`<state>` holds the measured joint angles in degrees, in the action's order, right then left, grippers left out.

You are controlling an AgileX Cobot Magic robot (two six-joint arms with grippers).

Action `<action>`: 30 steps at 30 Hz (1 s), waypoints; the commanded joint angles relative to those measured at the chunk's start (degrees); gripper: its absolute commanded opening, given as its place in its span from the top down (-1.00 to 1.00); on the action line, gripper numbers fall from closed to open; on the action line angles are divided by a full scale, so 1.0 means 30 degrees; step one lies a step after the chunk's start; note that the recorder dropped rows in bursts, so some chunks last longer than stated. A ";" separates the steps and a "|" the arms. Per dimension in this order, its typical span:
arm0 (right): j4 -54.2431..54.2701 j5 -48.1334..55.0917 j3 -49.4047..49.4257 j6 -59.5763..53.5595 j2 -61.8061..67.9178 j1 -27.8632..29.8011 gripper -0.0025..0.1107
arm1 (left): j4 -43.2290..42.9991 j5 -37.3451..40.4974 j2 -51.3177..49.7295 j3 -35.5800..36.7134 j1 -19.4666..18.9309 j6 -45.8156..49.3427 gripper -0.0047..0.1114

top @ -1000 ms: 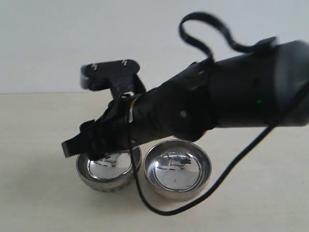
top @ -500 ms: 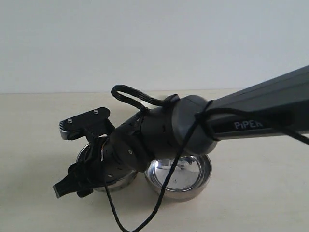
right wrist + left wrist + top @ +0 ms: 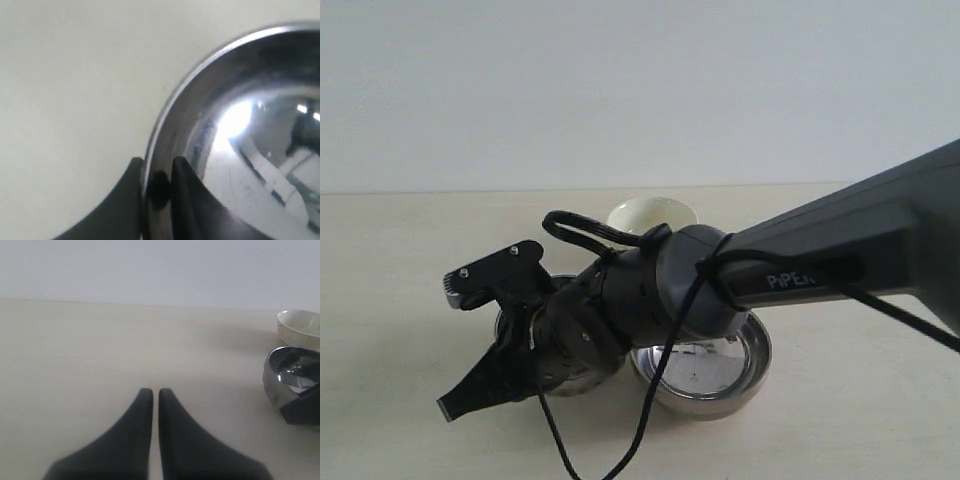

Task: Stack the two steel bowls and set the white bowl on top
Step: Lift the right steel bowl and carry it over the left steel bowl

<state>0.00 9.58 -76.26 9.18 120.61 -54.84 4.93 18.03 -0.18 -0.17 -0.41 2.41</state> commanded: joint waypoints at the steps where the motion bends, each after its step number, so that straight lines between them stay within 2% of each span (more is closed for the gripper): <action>1: 0.0196 -0.0021 0.0052 0.0149 -0.0051 0.0011 0.96 | 0.0000 -0.0144 0.0059 0.0058 0.0095 -0.0091 0.85; 9: 0.0196 0.0117 0.0052 -0.1582 -0.1900 -0.0361 0.96 | 0.0000 -0.0144 0.0059 0.0058 0.0095 -0.0091 0.85; 18: -0.1142 0.3725 0.0052 -0.1874 -0.5640 -0.0320 0.96 | 0.0000 -0.0144 0.0059 0.0058 0.0095 -0.0091 0.85; 23: -0.5126 0.6656 0.0052 0.1651 -0.6466 -0.0320 0.96 | 0.0000 -0.0144 0.0059 0.0058 0.0095 -0.0091 0.85; 27: -1.0830 0.9878 0.0320 0.6412 -0.6466 -0.0320 0.96 | 0.0000 -0.0144 0.0059 0.0058 0.0095 -0.0091 0.85; 30: -1.1545 1.1234 0.0884 0.7403 -0.6466 -0.0050 0.96 | 0.0000 -0.0144 0.0059 0.0058 0.0095 -0.0091 0.85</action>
<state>-30.62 39.61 -74.74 27.58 101.95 -55.81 4.93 18.03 -0.18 -0.17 -0.41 2.41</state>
